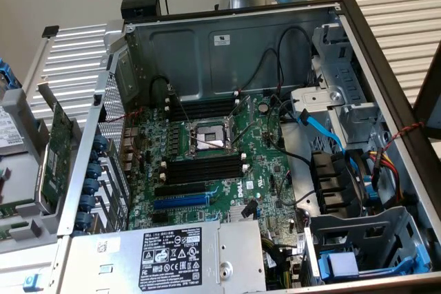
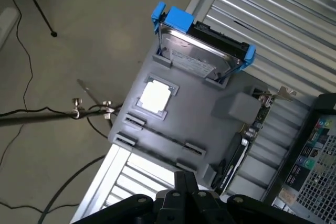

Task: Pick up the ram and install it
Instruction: 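Pick up the ram and move it above insertion slot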

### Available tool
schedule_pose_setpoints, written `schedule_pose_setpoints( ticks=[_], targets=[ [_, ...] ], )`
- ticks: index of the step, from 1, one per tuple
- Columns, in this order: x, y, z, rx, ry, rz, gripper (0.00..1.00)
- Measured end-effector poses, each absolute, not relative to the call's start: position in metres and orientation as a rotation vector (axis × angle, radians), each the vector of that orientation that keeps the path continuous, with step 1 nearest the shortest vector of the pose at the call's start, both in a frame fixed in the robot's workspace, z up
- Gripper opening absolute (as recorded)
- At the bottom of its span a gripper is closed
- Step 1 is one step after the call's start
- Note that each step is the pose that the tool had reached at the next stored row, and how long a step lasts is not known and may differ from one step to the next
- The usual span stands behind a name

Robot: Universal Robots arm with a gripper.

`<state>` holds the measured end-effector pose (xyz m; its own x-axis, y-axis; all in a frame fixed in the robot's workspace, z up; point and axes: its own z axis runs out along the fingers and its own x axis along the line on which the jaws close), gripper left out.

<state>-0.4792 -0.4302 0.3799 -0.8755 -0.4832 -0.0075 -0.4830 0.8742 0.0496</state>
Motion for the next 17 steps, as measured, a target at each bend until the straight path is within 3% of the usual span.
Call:
schedule_pose_setpoints(
  ticks=[17],
  targets=[
    [-0.4791, -0.4302, 0.3796, 1.238, -2.873, -0.076, 0.11]
  ],
)
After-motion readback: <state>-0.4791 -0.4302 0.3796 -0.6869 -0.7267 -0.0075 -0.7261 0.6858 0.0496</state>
